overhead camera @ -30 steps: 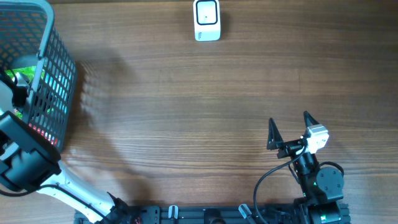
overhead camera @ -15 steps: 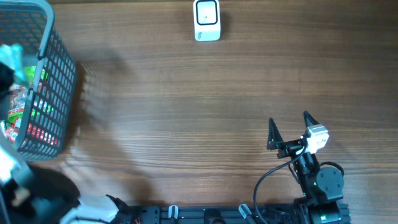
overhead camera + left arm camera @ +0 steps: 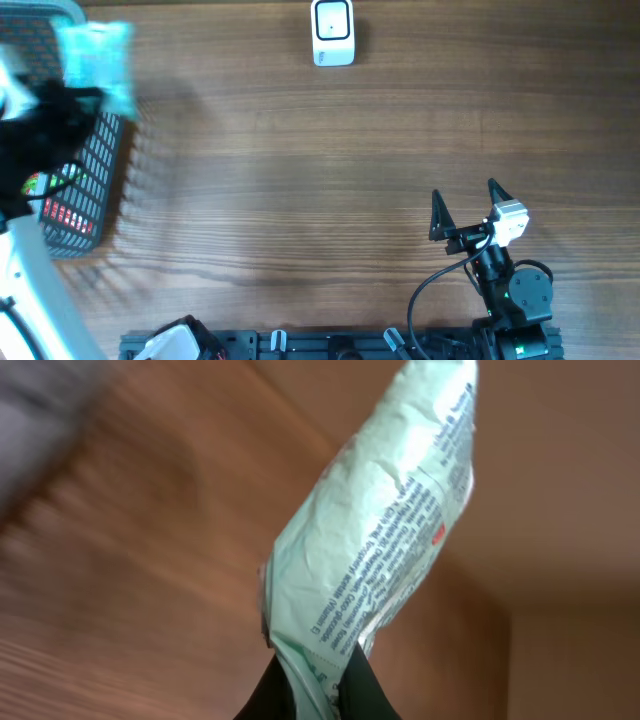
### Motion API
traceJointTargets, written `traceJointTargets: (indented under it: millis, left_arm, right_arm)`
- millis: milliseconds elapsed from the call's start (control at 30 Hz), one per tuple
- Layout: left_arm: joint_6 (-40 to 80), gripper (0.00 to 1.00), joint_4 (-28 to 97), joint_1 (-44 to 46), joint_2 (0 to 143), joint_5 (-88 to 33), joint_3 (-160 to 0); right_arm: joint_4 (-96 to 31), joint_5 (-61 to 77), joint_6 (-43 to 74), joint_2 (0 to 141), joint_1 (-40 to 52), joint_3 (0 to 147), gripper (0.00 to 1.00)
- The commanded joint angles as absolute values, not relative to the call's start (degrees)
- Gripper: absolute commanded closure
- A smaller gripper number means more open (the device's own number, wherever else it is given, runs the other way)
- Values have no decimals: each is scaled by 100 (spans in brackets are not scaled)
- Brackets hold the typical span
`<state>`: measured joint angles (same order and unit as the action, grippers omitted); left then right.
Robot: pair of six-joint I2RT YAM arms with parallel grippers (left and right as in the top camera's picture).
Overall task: Scan the item barcode
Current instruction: 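Grasp the pale green packet with the left gripper and lift it out, then carry the pale green packet to table center and release it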
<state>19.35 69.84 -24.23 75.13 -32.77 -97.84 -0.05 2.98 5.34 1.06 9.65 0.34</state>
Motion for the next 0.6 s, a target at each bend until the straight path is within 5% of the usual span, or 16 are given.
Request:
traceJointTargets:
  millis: [0,200,567]
  left_arm:
    - [1518,96,7164,-1288,7594,-3063,-9679]
    - [1522,96,6934,327,7850,-2668,-8711]
    - [3083,96,3258,2178,8833,-2663,-5629]
  right_arm:
    - [10,346,615,102,941,30,0]
    - [10,346,615,102,941,30,0]
    - [10,346,617,102,941,30,0]
